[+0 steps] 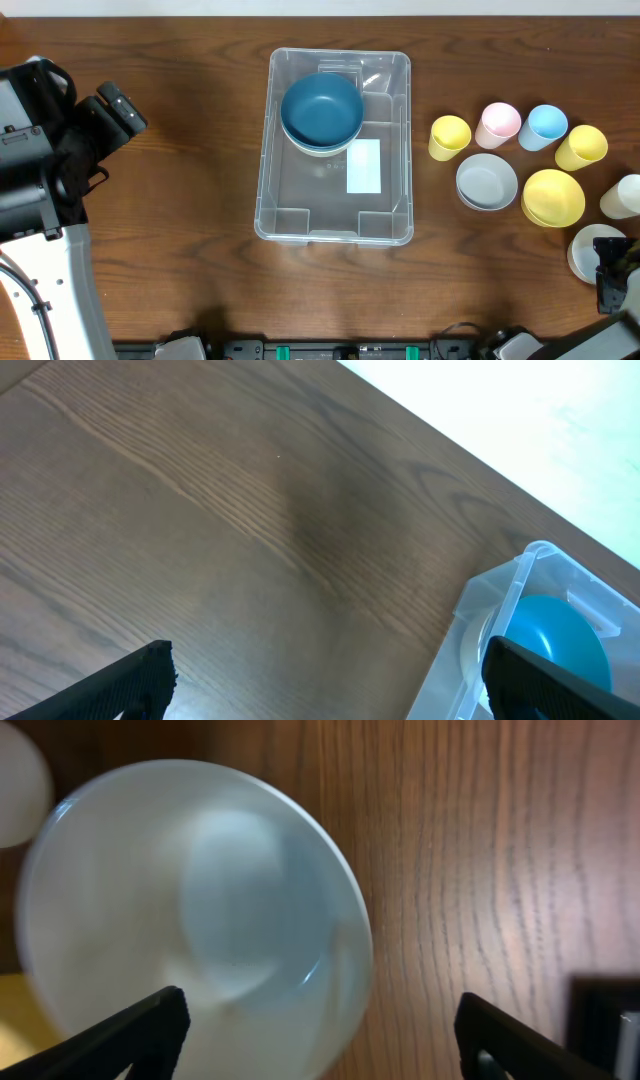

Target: Pack container

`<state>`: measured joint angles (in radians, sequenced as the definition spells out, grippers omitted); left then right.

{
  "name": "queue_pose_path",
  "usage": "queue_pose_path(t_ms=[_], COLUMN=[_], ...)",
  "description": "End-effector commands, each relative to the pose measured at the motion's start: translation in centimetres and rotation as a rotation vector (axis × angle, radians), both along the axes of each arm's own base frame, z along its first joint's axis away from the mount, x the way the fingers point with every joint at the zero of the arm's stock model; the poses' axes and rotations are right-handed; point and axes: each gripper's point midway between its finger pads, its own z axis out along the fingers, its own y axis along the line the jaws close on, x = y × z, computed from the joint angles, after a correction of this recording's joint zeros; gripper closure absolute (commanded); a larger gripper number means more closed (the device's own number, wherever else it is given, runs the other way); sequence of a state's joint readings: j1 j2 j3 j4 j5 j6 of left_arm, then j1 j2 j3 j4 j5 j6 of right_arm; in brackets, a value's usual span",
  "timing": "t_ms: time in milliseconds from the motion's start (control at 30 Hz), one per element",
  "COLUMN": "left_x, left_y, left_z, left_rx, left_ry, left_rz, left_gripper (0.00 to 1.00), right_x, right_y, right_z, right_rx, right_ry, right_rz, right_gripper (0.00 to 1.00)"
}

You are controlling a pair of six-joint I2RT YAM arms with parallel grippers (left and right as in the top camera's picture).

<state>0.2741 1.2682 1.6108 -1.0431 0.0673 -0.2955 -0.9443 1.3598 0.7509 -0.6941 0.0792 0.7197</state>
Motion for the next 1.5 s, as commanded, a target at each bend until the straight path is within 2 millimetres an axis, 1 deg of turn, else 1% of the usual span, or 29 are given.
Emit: queue_pose_path(t_ms=[0, 33, 200, 233, 300, 333, 400, 433, 467, 667, 800, 900, 1000, 1067, 1133, 1200, 1267, 1300, 1400, 1467], left_x=[0.0, 0.0, 0.0, 0.0, 0.0, 0.0, 0.0, 0.0, 0.0, 0.0, 0.0, 0.0, 0.0, 0.0, 0.0, 0.0, 0.0, 0.0, 0.0, 0.0], left_y=[0.4, 0.4, 0.4, 0.4, 0.4, 0.4, 0.4, 0.4, 0.4, 0.4, 0.4, 0.4, 0.4, 0.4, 0.4, 0.4, 0.4, 0.4, 0.4, 0.4], left_z=[0.2, 0.2, 0.2, 0.2, 0.2, 0.2, 0.2, 0.2, 0.2, 0.2, 0.2, 0.2, 0.2, 0.2, 0.2, 0.2, 0.2, 0.2, 0.2, 0.2], left_rx=[0.006, 0.006, 0.006, 0.006, 0.006, 0.006, 0.006, 0.006, 0.006, 0.006, 0.006, 0.006, 0.006, 0.006, 0.006, 0.006, 0.006, 0.006, 0.006, 0.006], left_ry=[-0.003, -0.003, -0.003, -0.003, -0.003, -0.003, -0.003, -0.003, -0.003, -0.003, -0.003, -0.003, -0.003, -0.003, -0.003, -0.003, -0.003, -0.003, -0.003, -0.003], left_rz=[0.013, 0.013, 0.013, 0.013, 0.013, 0.013, 0.013, 0.013, 0.013, 0.013, 0.013, 0.013, 0.013, 0.013, 0.013, 0.013, 0.013, 0.013, 0.013, 0.013], left_gripper=[0.02, 0.02, 0.02, 0.02, 0.02, 0.02, 0.02, 0.02, 0.02, 0.02, 0.02, 0.02, 0.02, 0.02, 0.02, 0.02, 0.02, 0.02, 0.02, 0.02], right_x=[-0.2, -0.3, -1.4, -1.6, -2.1, -2.4, -2.8, -2.9, -3.1, -3.4, -2.2, -0.6, -0.1, 0.4, 1.5, 3.4, 6.0, 7.6, 11.3, 13.8], right_y=[-0.1, -0.1, -0.3, -0.3, -0.5, -0.7, -0.7, -0.7, -0.6, -0.2, 0.3, 0.5, 1.1, 1.6, 2.6, 4.3, 6.7, 8.3, 13.1, 17.0], right_z=[-1.2, -1.6, -2.5, -2.6, -2.6, -2.7, -2.7, -2.7, -2.7, -2.5, -1.2, 1.0, 3.7, 5.7, 7.7, 9.7, 11.8, 12.9, 15.4, 17.3], right_rx=[0.036, 0.047, 0.069, 0.072, 0.073, 0.075, 0.083, 0.087, 0.092, 0.106, 0.105, 0.073, 0.04, 0.01, -0.006, -0.011, 0.004, 0.012, 0.031, 0.013], right_ry=[0.022, 0.03, 0.066, 0.068, 0.07, 0.07, 0.069, 0.068, 0.071, 0.076, -0.006, -0.106, -0.171, -0.219, -0.287, -0.381, -0.491, -0.552, -0.664, -0.721], right_rz=[-0.019, -0.027, -0.074, -0.082, -0.1, -0.113, -0.129, -0.135, -0.14, -0.144, -0.104, -0.043, -0.025, 0.007, 0.062, 0.163, 0.294, 0.39, 0.648, 0.851], right_gripper=[0.18, 0.19, 0.32, 0.41, 0.61, 0.76, 0.92, 0.97, 0.99, 0.99, 0.99, 0.99, 0.99, 0.99, 0.99, 0.99, 0.99, 0.99, 0.98, 0.98])
